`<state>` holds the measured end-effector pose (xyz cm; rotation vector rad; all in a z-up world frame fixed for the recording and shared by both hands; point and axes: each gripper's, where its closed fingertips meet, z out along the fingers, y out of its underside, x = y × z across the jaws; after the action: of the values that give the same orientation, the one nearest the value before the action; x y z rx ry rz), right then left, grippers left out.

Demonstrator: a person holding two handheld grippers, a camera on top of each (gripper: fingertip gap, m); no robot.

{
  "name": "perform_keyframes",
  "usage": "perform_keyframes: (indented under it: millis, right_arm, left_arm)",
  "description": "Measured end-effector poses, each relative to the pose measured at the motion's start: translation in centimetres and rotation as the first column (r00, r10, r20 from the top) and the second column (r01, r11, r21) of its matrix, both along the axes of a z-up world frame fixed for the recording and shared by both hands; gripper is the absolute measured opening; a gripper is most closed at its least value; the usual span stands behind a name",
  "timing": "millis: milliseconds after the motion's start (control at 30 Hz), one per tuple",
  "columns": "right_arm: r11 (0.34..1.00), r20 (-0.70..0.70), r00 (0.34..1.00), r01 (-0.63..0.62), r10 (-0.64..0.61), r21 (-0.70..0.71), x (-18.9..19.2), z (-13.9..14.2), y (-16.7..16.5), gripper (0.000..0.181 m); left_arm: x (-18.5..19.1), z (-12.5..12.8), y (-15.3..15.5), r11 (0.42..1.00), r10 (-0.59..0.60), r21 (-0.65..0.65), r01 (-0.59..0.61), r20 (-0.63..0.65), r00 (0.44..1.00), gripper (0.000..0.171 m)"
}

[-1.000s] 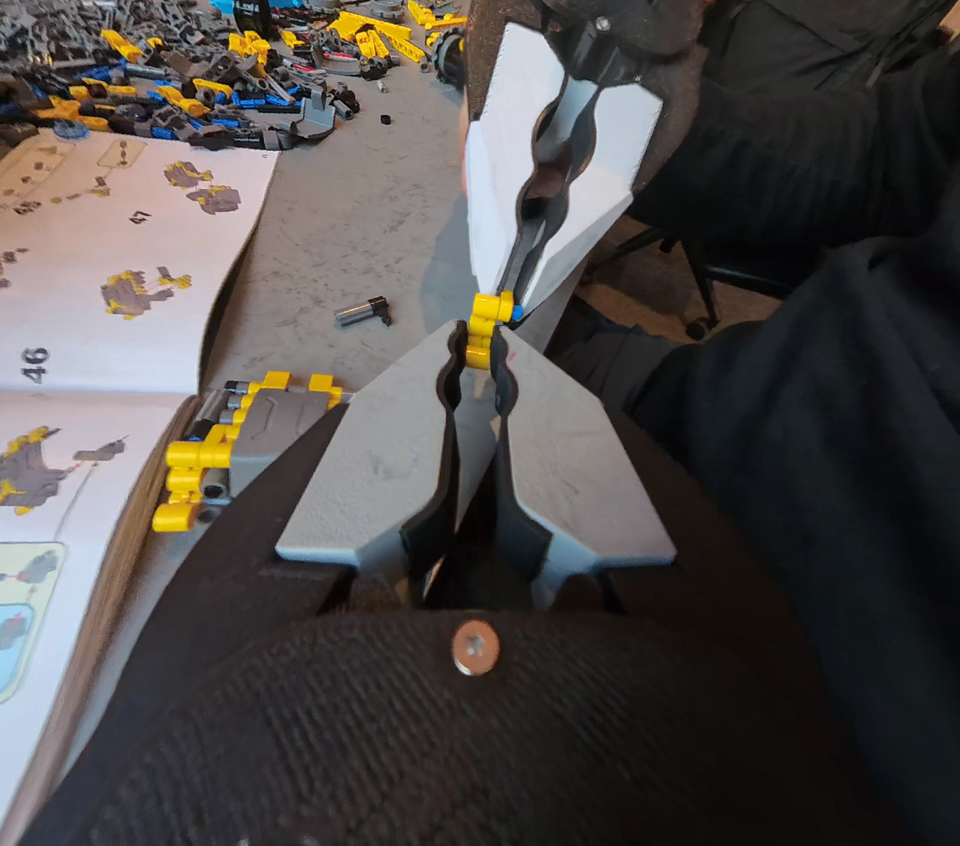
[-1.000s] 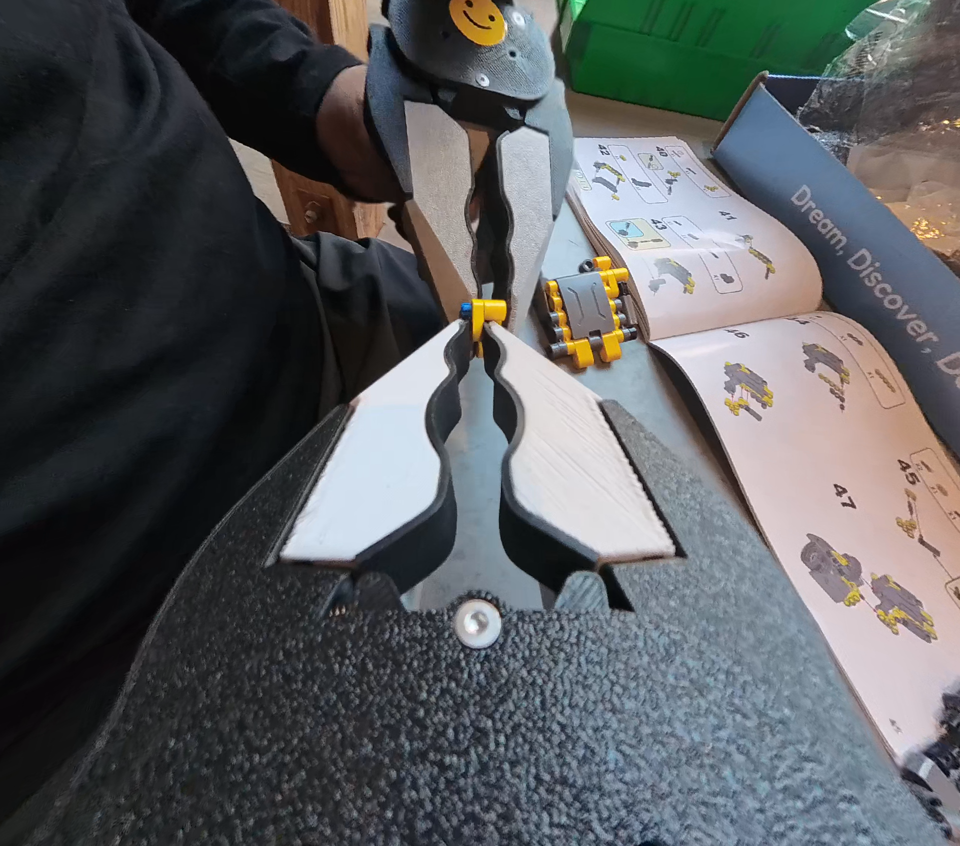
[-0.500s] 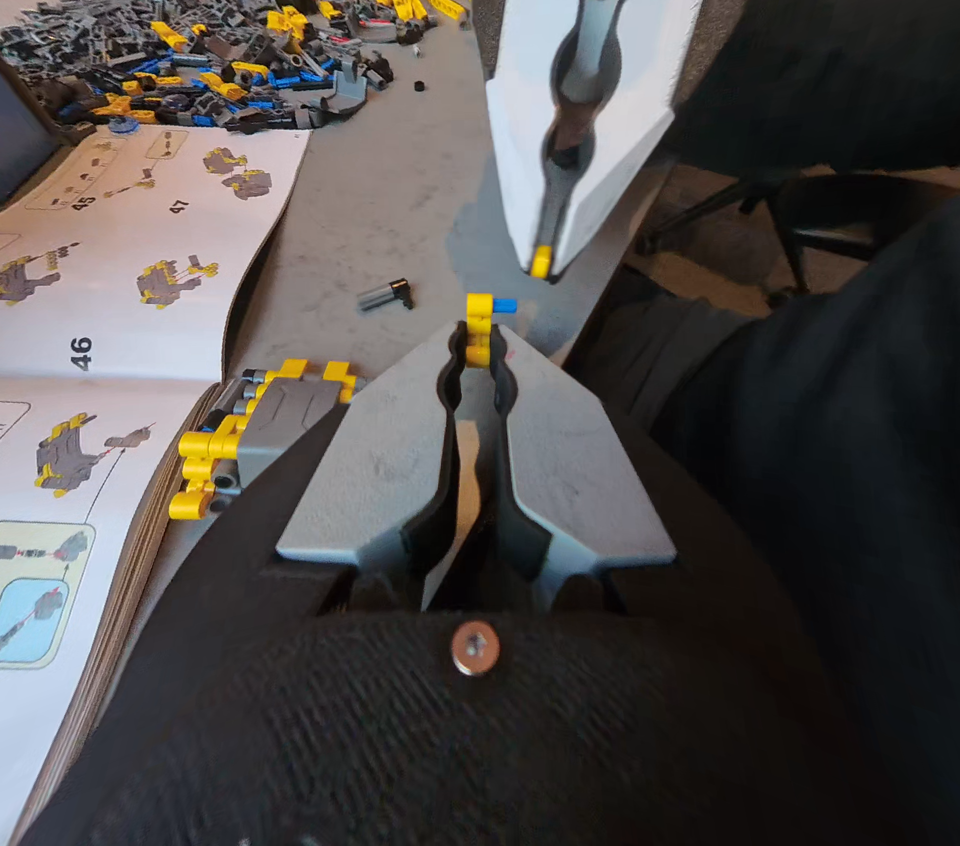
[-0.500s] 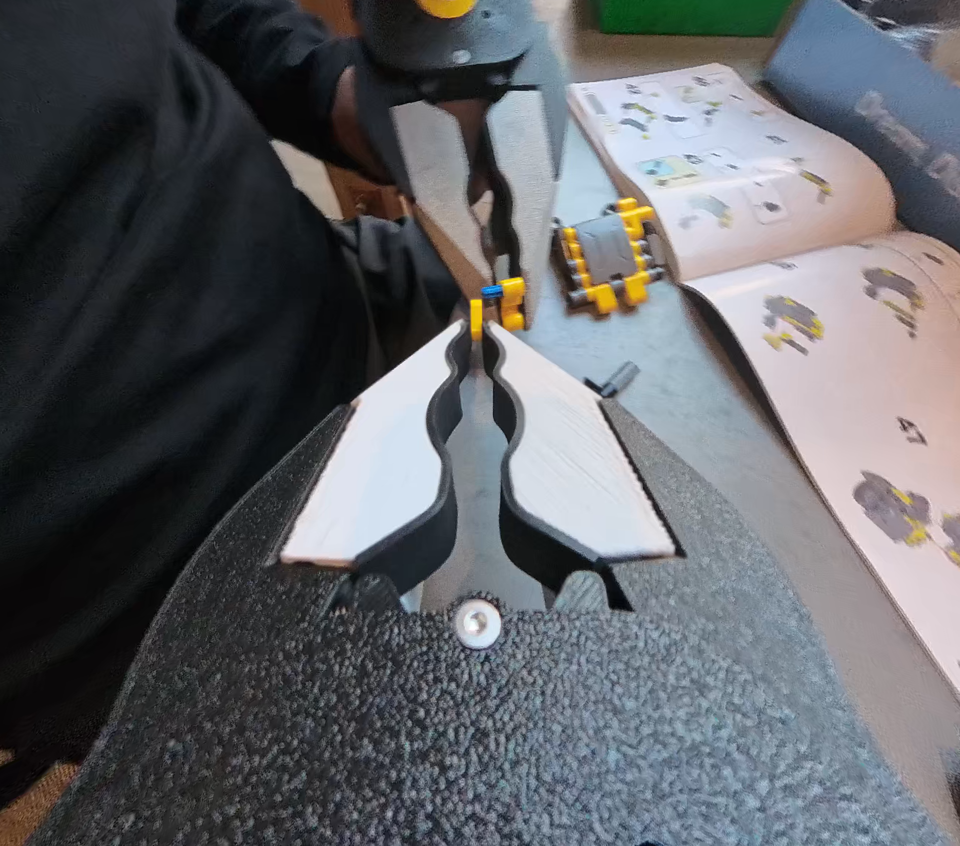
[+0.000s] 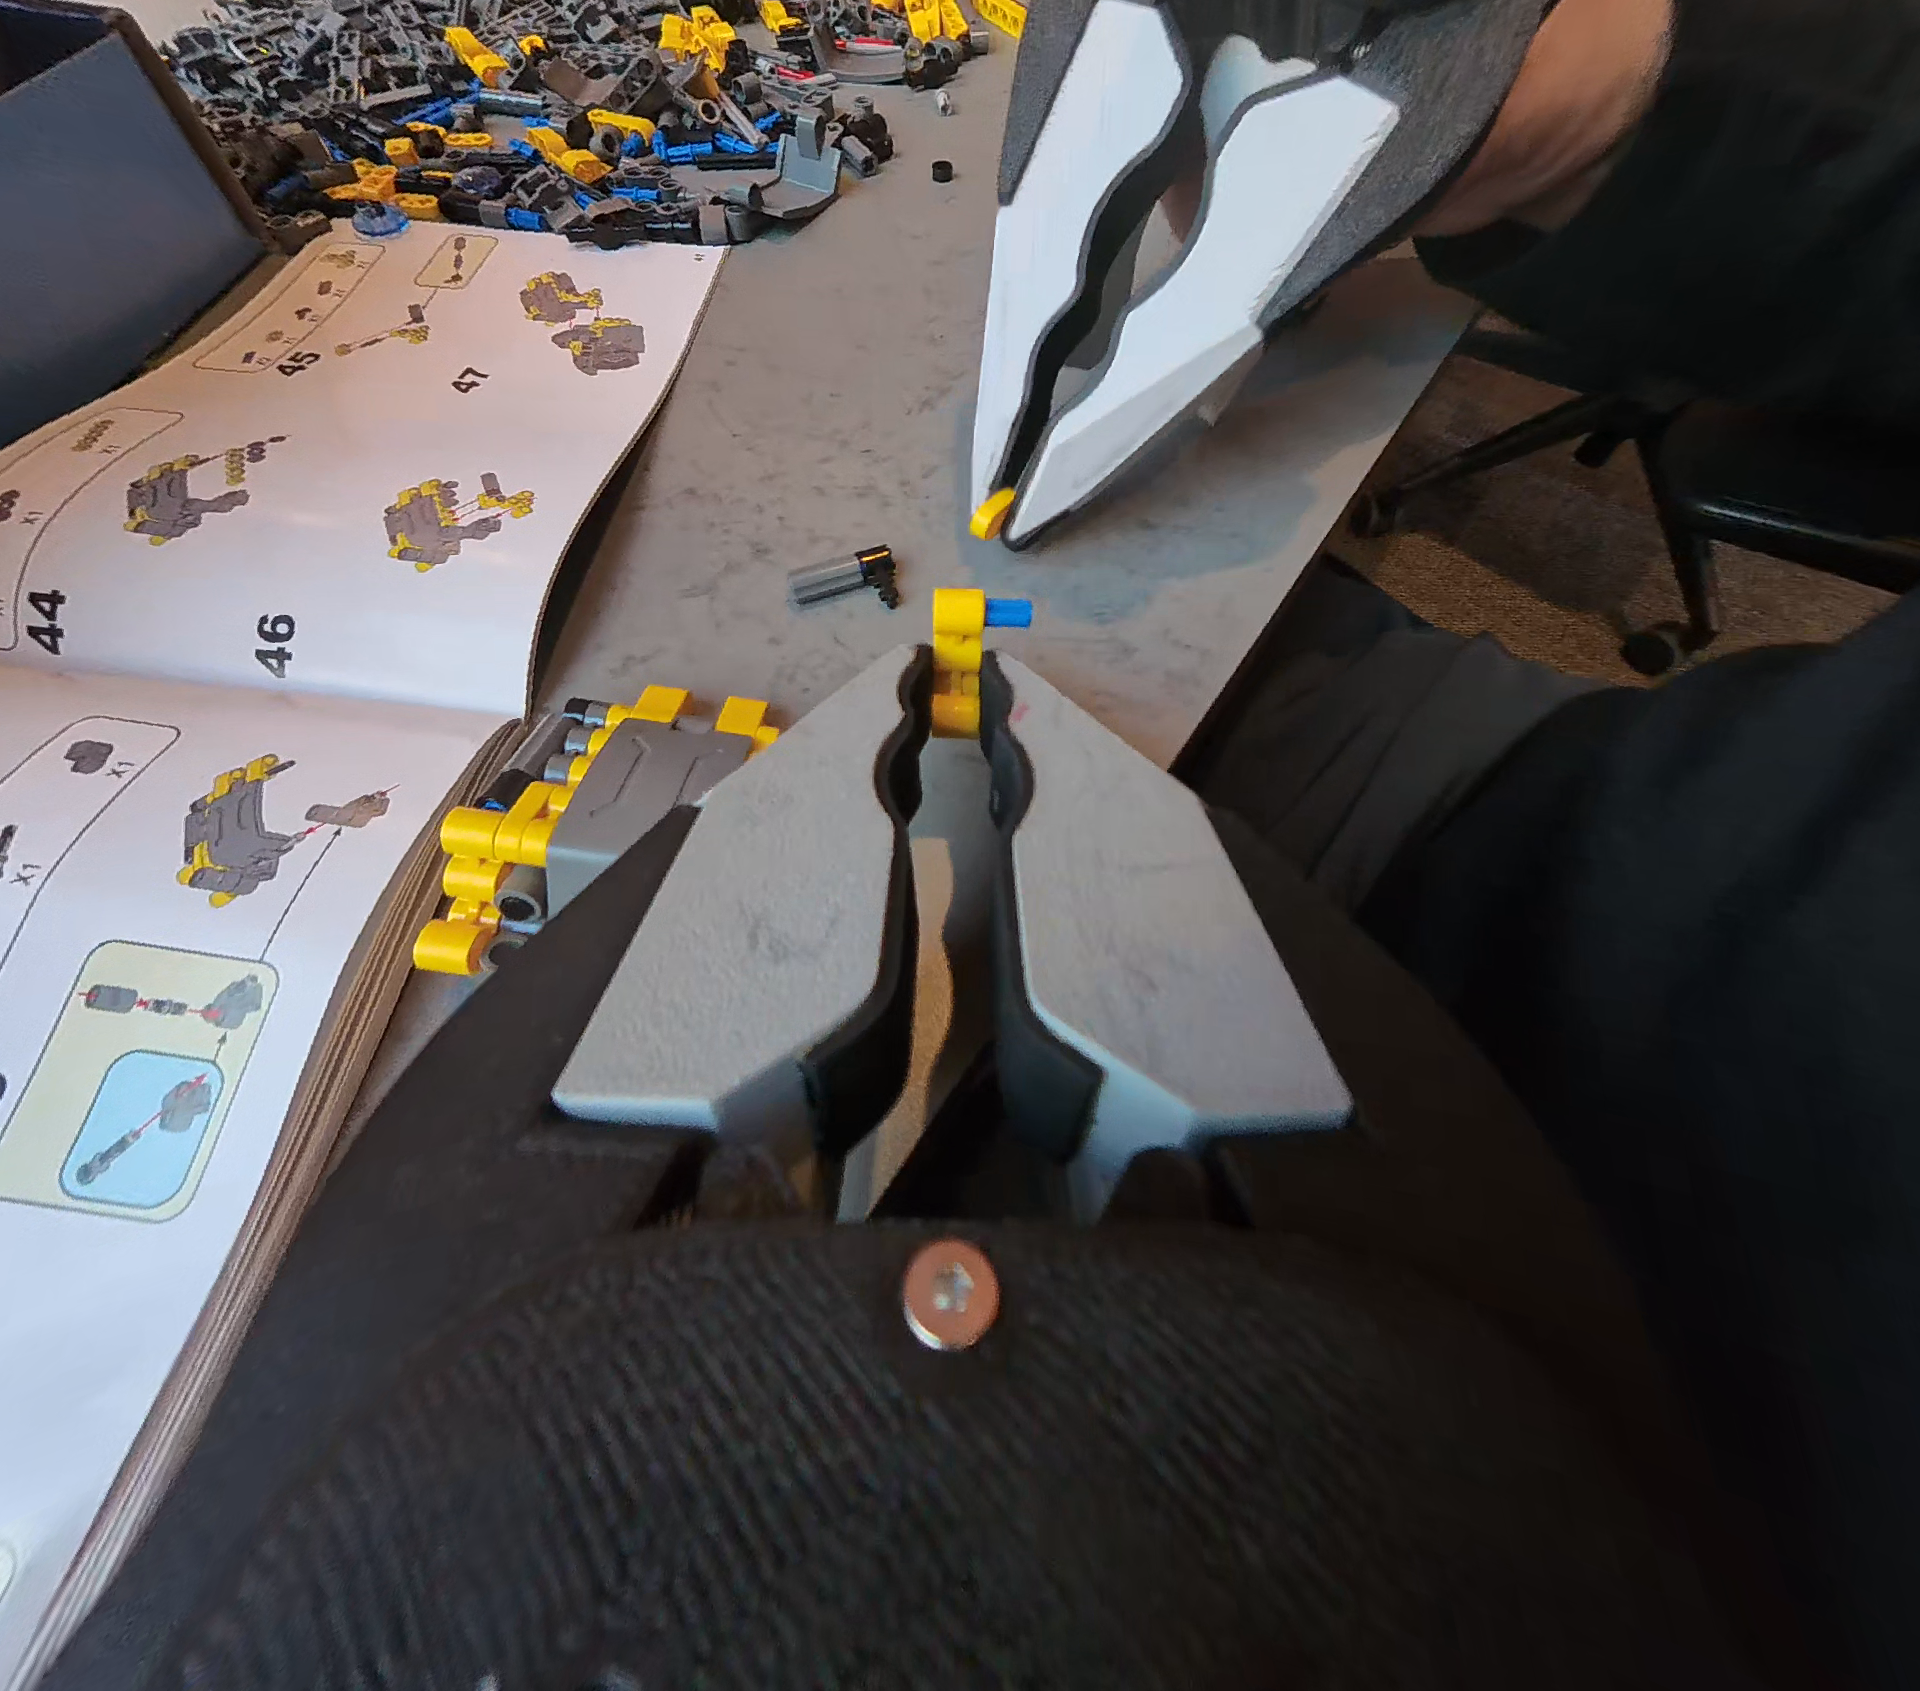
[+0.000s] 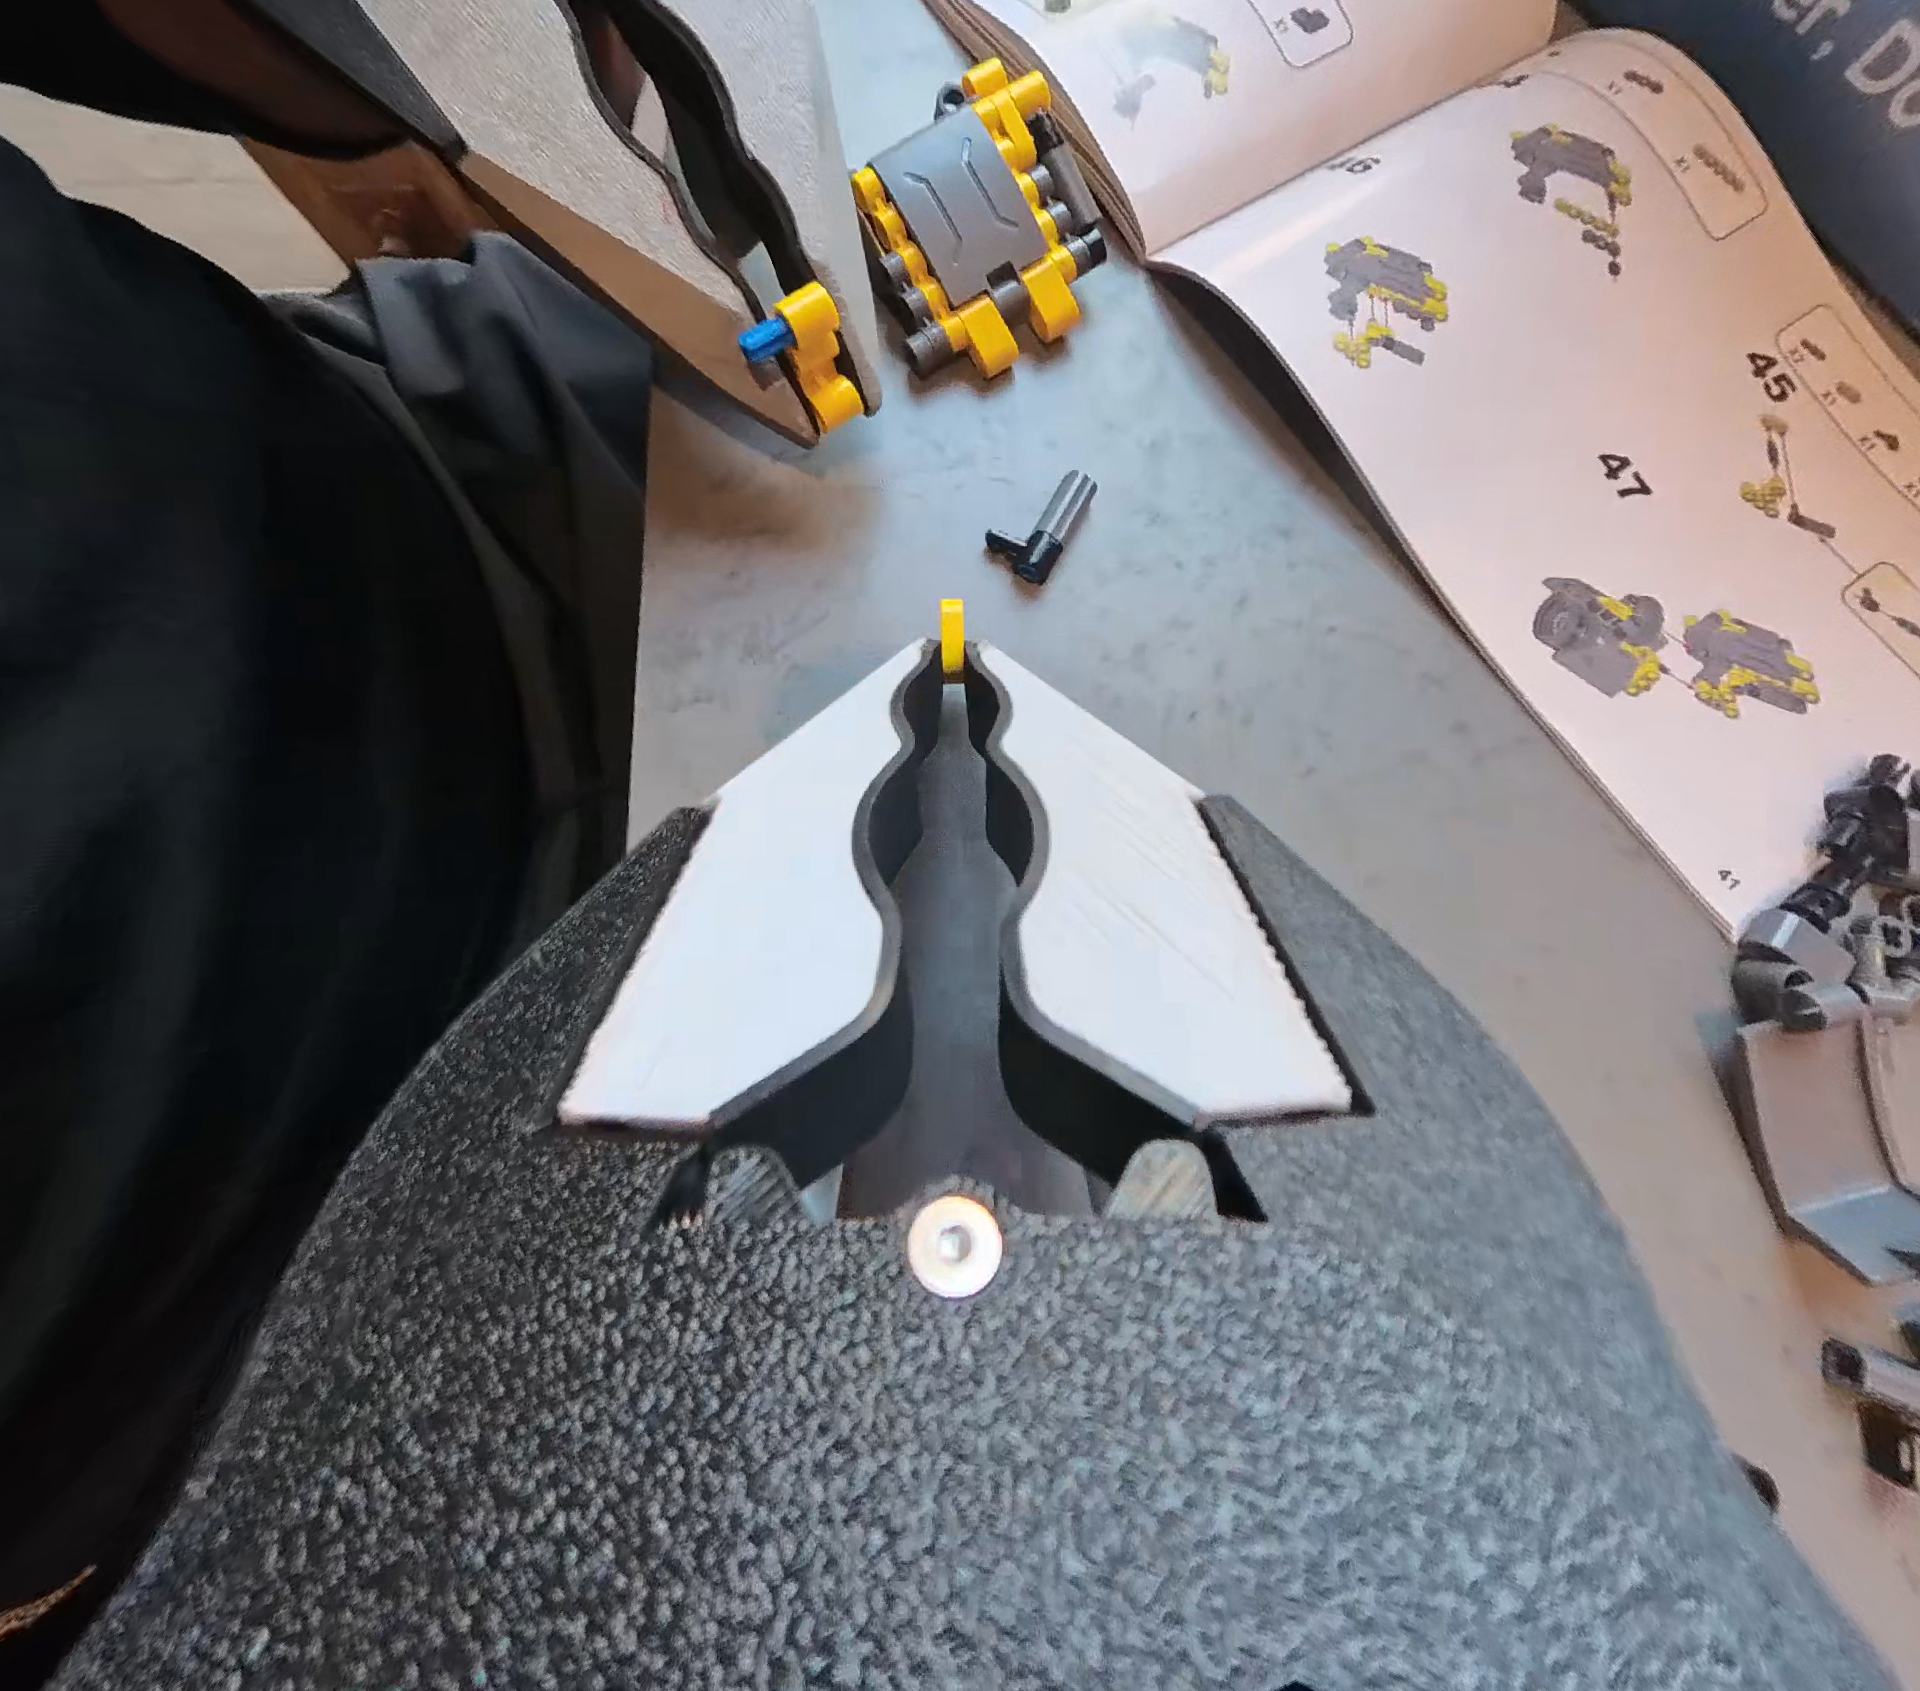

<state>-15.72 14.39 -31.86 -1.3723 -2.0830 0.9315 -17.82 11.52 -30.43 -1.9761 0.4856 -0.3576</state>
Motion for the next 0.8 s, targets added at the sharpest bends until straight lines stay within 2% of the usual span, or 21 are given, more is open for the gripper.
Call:
perform_keyframes:
  millis: [133,500,800]
  right_arm:
    - [0.999,0.017,1.000,0.006,-0.007,0.054,-0.08,-0.59,0.15,0.003]
    - [0.998,0.008,0.999,0.036,-0.036,0.054,-0.17,-0.47,0.51,0.009]
    - [0.999,-0.025,0.999,0.046,-0.046,0.007,-0.05,0.26,0.55,0.017]
  left_arm:
    - [0.09,0.06,-0.02,1.000,0.006,0.006,-0.006,0.009,1.000,0.005]
    - [-0.07,0.00,0.12,1.000,0.023,0.000,-0.023,0.005,1.000,0.005]
    - [-0.82,-0.08,0.64,0.996,0.093,0.000,-0.093,-0.010,0.996,0.005]
